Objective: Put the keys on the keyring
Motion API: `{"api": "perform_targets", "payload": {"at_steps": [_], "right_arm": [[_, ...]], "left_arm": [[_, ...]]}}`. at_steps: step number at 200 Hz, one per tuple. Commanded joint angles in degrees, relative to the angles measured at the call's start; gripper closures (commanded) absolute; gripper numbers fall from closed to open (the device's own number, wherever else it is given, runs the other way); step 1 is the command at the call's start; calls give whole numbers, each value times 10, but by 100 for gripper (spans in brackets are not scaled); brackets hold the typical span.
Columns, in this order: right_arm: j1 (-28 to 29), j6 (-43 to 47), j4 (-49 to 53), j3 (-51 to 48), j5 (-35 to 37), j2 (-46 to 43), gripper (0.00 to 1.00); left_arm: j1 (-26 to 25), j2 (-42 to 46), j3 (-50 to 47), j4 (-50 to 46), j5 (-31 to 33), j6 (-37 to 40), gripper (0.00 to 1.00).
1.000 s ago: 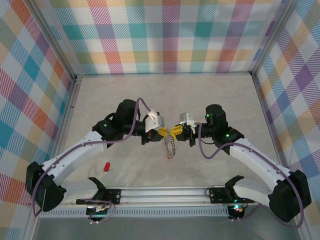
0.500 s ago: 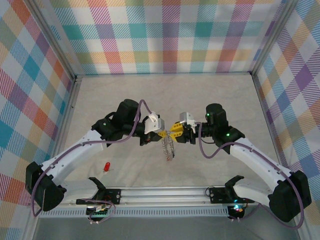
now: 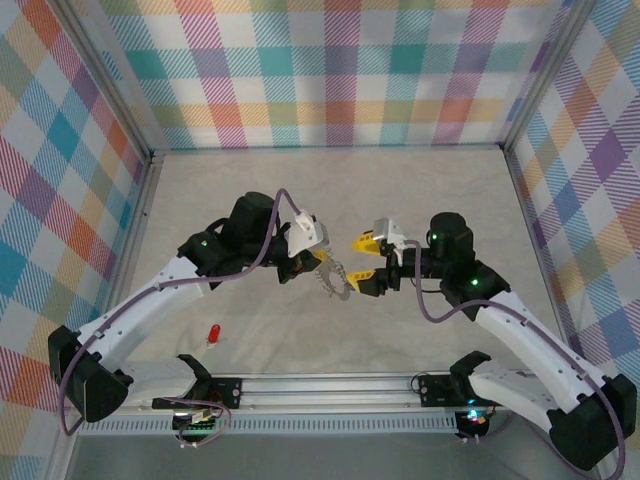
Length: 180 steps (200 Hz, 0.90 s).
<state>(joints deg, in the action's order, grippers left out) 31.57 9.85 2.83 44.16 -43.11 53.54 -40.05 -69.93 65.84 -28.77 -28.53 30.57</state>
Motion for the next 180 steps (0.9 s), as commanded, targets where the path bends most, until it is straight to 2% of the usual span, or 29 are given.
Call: {"api": "perform_targets", "payload": {"at_steps": [1,25,45,69,89,102,122,137,180], "right_arm": [[11,-76,5,0,5,14,29],[29,-123,-45,-23,64,34,30],[51,-109,-39,-14,95,61,32],[67,-79,-14,0,131,84,41],[67,-70,-38,-18,139,80,42],[67,-62,-43,-25,132,81,52],[67,-57,-59,-34,129,83,73],[67,-61,-81,-41,129,85,79],[67,-58,-82,-35,140,104,75]], "left_arm": [[-6,-5,16,18,8,-36,100],[-7,-7,17,23,20,-54,100],[-9,-4,12,27,27,-61,100],[-11,2,5,33,29,-64,100],[-12,6,3,34,30,-65,100],[-11,8,3,33,31,-65,100],[-11,8,3,30,31,-64,100],[-12,7,4,28,30,-63,100],[-11,7,9,28,28,-62,100]]}}
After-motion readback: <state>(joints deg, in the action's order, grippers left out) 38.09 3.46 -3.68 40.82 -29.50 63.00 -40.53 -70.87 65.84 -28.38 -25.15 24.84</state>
